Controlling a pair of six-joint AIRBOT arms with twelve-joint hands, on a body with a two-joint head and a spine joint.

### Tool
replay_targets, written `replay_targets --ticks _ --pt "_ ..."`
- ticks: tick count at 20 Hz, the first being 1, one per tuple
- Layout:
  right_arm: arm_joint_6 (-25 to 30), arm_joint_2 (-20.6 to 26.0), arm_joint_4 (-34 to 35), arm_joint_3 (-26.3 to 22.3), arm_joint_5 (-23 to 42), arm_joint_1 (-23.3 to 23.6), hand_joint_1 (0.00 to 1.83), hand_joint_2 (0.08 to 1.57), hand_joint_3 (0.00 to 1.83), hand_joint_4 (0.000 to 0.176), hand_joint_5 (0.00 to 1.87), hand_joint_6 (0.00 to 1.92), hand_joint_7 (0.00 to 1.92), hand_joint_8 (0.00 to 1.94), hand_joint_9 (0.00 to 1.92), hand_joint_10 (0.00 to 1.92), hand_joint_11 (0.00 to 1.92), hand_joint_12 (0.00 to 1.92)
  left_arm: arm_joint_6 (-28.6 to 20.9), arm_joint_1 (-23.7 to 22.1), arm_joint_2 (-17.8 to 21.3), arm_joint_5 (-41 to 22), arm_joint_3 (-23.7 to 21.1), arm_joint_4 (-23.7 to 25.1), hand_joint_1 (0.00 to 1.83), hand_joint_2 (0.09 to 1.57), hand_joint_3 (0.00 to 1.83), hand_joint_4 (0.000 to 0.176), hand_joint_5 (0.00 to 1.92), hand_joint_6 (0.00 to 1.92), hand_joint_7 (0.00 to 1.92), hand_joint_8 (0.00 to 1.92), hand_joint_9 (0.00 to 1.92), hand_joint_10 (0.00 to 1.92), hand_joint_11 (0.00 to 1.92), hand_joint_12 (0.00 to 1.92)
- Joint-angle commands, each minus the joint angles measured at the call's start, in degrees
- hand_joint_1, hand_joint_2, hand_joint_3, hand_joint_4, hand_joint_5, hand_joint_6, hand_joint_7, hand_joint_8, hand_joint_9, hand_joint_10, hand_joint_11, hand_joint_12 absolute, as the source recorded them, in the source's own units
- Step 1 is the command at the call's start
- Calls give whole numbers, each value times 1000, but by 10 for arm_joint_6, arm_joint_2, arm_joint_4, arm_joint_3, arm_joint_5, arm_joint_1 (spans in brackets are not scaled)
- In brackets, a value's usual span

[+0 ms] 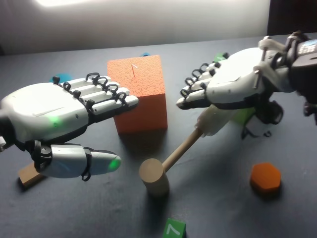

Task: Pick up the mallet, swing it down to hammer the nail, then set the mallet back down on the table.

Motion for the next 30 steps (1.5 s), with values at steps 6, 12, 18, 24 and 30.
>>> replay_targets --ticks 6,12,18,24,30 --pt "0 -31 -7 45 56 -10 1209 926 0 0 83 5 27 1 6 1 0 482 -1 -15 -13 -58 19 -9 0 1303 1 0 0 0 0 0 0 0 0 0" --pt "0 -58 -7 75 56 -32 1204 967 4 0 41 3 5 1 0 0 0 429 1 -15 -20 -50 26 -9 0 1311 4 0 0 0 0 0 0 0 0 0" --pt "-1 -79 -7 96 62 -36 1196 978 3 0 25 4 0 0 0 0 0 364 2 -14 -35 -47 37 -10 0 1306 1 0 0 0 0 0 0 0 0 0" --pt "11 -87 -7 99 55 -42 1184 980 1 0 41 1 0 0 0 0 0 386 0 -16 -47 -46 56 -17 0 1304 0 0 0 0 0 0 0 0 0 0" --pt "19 -90 -7 107 39 -50 1149 985 1 0 37 4 7 2 0 0 0 354 0 -20 -47 -46 65 -25 0 1308 1 0 0 0 0 0 0 0 0 0"
